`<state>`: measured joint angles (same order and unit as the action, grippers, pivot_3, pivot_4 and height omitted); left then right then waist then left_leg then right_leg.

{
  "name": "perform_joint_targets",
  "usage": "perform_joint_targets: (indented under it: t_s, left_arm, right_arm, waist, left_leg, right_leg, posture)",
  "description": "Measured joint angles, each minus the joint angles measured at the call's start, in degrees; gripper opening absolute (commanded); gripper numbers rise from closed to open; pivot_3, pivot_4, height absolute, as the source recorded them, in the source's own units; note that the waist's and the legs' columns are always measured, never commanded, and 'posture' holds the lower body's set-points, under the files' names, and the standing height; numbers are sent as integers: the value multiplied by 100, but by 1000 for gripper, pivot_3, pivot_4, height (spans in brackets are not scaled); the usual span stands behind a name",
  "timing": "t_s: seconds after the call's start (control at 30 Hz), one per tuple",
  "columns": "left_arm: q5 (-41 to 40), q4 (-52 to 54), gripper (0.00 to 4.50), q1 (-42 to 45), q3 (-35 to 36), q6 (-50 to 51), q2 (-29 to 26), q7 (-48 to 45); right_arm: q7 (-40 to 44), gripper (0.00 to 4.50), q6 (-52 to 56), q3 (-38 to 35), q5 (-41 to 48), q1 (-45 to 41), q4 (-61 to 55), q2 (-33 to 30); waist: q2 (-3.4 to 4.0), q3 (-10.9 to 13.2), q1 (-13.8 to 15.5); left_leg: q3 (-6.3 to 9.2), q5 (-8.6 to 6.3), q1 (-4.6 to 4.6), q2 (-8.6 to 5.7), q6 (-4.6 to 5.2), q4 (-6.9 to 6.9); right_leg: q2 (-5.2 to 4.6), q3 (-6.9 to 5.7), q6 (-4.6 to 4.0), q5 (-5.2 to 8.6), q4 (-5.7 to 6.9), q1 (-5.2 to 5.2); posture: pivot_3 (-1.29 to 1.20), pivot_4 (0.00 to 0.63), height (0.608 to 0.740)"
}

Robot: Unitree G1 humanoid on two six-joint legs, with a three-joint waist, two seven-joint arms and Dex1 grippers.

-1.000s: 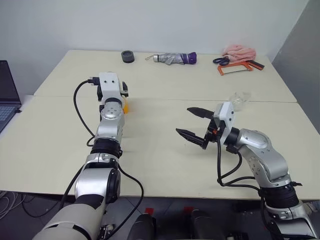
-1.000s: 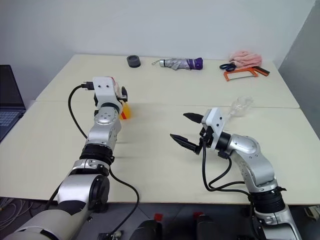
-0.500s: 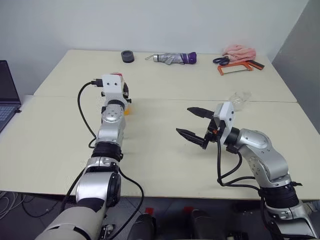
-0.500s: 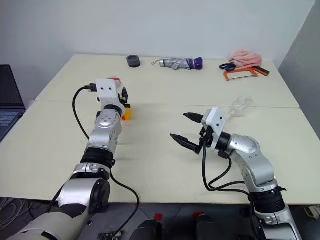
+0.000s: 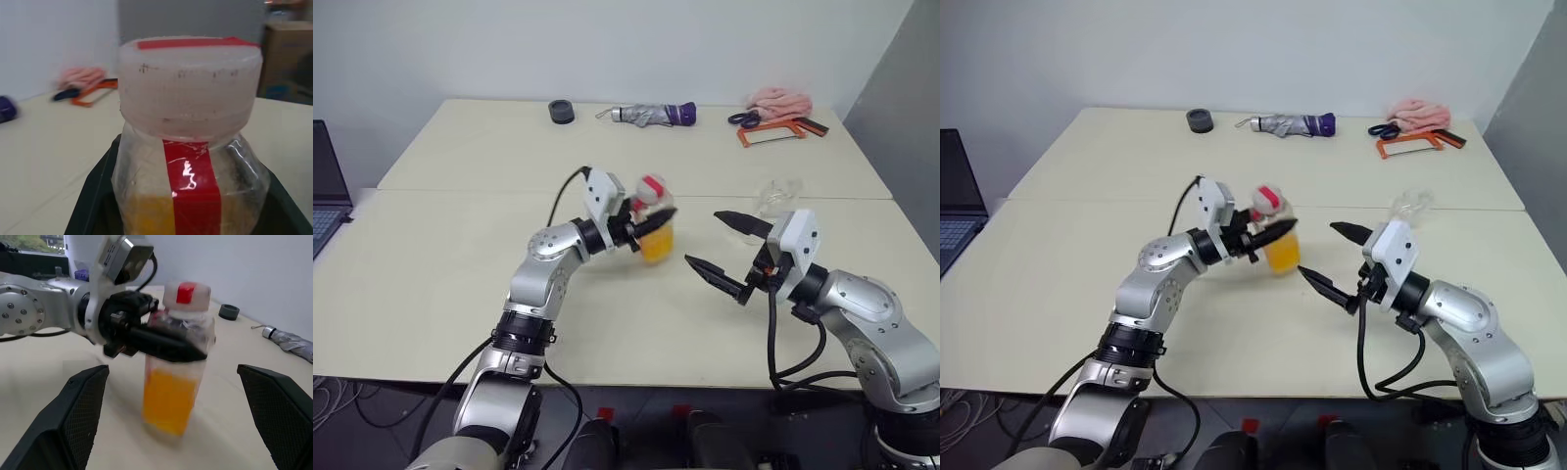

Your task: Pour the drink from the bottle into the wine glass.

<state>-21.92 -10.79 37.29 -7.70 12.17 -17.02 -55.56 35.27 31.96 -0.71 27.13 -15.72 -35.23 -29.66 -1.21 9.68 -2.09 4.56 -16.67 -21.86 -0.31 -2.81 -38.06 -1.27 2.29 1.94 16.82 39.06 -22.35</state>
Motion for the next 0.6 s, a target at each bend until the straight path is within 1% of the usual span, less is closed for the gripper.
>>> perform_joint_targets:
  t_s: [0.1, 0.2, 0.47, 0.6]
  left_arm:
    - [-15, -2, 1851, 1, -332, 79, -163, -756]
    - [23, -69, 1850, 51, -433, 61, -234, -1182]
    - [194, -523, 1850, 298, -417, -276, -158, -1326]
    - [276, -574, 1850, 300, -417, -396, -111, -1355]
  right_arm:
    - [-307, 4500, 531, 86, 258, -414, -48, 195]
    - [-468, 4500, 817, 273, 303, -627, -24, 310]
    - [-541, 4500, 907, 601, 223, -758, 71, 330]
    - [-607, 4500, 889, 654, 143, -795, 237, 507]
  waist:
    - [1, 0, -2]
    - [1, 0, 19]
    - [1, 0, 27]
    - [1, 0, 26]
  left_leg:
    - [7, -2, 1, 1, 4, 0]
    - [6, -3, -2, -1, 7, -3]
    - [6, -7, -4, -3, 14, -3]
    - [6, -7, -4, -2, 15, -3]
  right_leg:
    - [4, -4, 0, 0, 2, 1]
    - [2, -4, -1, 0, 1, 1]
    - [-5, -4, 0, 0, -1, 1]
    - [-4, -4, 0, 0, 0, 0]
  posture:
    - [0, 150, 740]
    - [0, 150, 740]
    - [0, 150, 740]
    - [0, 150, 740]
